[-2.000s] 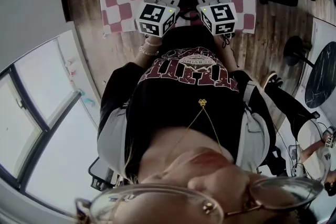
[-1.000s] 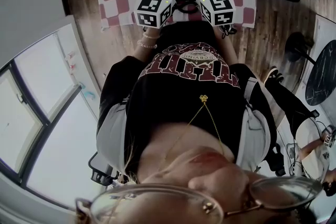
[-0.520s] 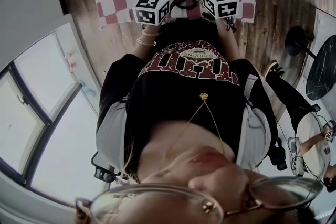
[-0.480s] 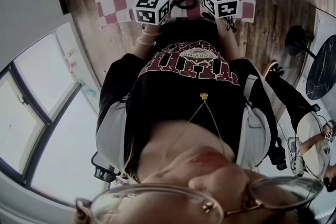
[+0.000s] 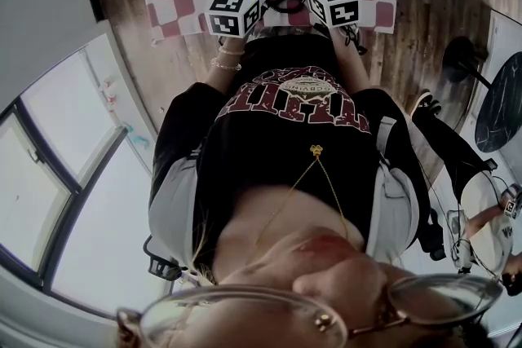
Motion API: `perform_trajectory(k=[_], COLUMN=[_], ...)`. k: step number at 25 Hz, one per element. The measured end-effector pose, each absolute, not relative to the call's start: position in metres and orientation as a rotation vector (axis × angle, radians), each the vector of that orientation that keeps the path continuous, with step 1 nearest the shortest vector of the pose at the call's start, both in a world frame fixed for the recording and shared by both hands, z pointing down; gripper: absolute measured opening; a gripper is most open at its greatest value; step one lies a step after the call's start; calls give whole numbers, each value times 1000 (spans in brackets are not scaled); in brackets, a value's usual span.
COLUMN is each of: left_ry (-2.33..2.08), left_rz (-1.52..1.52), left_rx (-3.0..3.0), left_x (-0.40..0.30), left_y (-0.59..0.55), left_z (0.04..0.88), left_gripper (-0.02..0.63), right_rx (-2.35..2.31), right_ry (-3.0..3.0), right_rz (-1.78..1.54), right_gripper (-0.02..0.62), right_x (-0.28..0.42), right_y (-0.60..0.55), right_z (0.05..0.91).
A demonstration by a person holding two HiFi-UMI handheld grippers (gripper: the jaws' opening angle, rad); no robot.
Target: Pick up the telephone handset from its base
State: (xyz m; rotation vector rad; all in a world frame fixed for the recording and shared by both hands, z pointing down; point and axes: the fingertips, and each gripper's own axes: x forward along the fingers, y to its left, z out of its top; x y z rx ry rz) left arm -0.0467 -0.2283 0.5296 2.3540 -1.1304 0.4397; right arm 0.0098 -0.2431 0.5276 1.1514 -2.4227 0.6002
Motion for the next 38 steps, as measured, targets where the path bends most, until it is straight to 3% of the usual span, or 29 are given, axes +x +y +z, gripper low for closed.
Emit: perform_trajectory(k=[38], left_ry=[-1044], left_rz=[556], left_rx=[2258], left_x=[-46], left_y=[-211], left_z=[590], left_gripper=[9], right_rx=[1087], right_ry=[-2287], right_rz=[731], right_gripper=[20], right_x=[8], right_y=[-218], right_z=[602])
